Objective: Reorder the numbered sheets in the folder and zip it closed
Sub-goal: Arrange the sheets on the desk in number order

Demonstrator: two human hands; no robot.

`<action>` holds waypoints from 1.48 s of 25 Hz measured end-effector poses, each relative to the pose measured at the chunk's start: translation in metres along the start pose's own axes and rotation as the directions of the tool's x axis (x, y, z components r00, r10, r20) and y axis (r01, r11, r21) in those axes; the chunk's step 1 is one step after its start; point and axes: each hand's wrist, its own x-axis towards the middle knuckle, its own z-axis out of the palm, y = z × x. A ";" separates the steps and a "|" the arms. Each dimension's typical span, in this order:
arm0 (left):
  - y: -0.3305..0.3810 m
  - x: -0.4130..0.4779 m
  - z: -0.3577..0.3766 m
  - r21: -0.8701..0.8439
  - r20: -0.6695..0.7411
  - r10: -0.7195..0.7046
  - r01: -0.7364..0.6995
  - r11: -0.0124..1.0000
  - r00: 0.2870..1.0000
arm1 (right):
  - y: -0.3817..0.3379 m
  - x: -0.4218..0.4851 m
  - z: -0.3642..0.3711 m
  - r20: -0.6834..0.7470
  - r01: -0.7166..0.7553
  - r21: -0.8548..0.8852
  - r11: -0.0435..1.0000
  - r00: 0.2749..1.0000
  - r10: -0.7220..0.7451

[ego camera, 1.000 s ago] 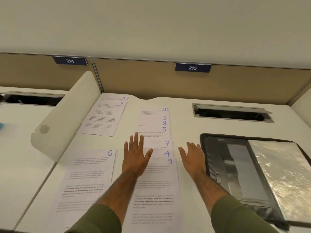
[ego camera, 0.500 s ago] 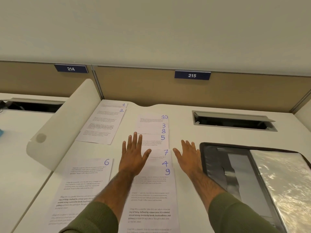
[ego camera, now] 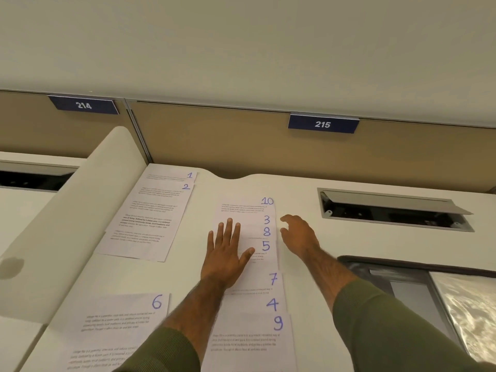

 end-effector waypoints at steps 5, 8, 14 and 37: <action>-0.009 0.040 0.006 0.028 0.024 0.002 -0.002 1.000 1.000 | -0.006 0.060 0.005 0.042 -0.017 0.040 0.999 0.999 0.016; -0.012 0.054 0.010 0.046 0.038 -0.003 0.001 0.999 0.999 | -0.012 0.084 0.011 0.082 -0.032 0.059 0.998 0.996 0.027; -0.017 0.058 0.020 0.055 0.051 0.019 -0.022 0.998 0.999 | -0.012 0.112 0.020 0.072 -0.124 0.173 0.977 0.991 0.113; -0.021 0.049 0.041 0.035 0.004 0.016 -0.017 0.999 1.000 | -0.013 0.110 0.032 0.092 -0.217 0.421 0.881 0.976 0.196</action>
